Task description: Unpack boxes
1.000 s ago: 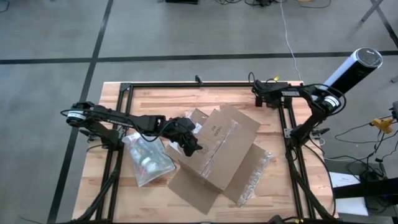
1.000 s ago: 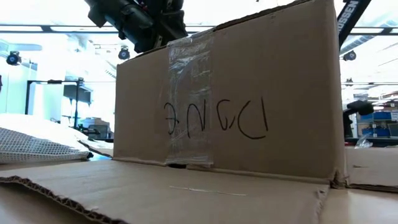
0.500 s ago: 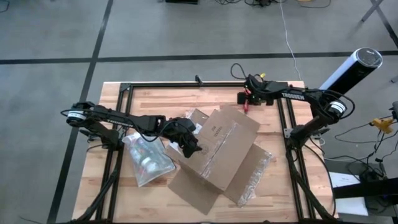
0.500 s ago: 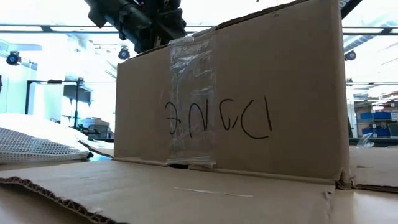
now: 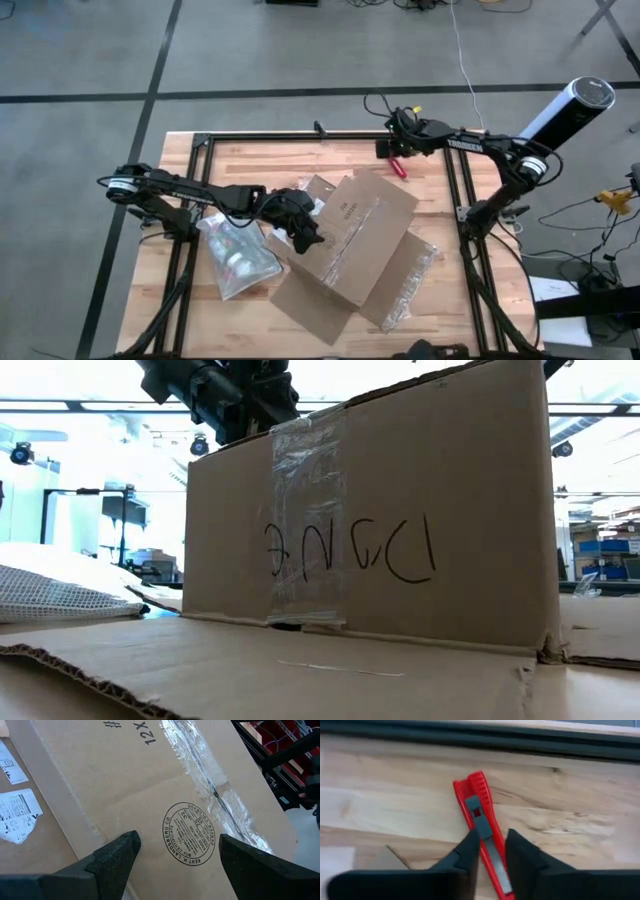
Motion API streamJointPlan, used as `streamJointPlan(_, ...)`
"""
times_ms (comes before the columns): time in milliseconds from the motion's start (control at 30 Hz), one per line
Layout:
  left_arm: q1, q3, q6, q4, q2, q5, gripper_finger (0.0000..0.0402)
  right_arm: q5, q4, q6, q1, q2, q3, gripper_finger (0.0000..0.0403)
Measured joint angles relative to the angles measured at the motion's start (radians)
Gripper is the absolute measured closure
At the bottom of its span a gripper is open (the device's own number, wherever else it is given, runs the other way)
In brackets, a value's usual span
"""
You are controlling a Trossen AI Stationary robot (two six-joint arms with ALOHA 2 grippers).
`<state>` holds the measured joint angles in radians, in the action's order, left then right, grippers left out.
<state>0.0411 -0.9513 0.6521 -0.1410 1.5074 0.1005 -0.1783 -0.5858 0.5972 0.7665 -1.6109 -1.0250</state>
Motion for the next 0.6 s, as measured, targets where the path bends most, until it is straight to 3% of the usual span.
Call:
streamJointPlan(167,0.0,0.0,0.001,0.001,-0.001,-0.001,0.0127,-0.002,0.004,-0.094,0.0,-0.097,-0.063,0.0203)
streamJointPlan(300,0.0,0.0,0.009,0.002,-0.001,0.007,0.0127,0.003,-0.004,-0.153,0.012,-0.192,-0.12,0.0158)
streamJointPlan(467,0.0,0.0,0.029,0.002,-0.001,0.013,0.0127,0.03,-0.064,-0.205,0.028,-0.298,-0.156,0.0127)
streamJointPlan(600,0.0,-0.001,0.046,0.003,-0.001,0.014,0.0127,0.067,-0.088,-0.208,0.036,-0.339,-0.159,0.0127)
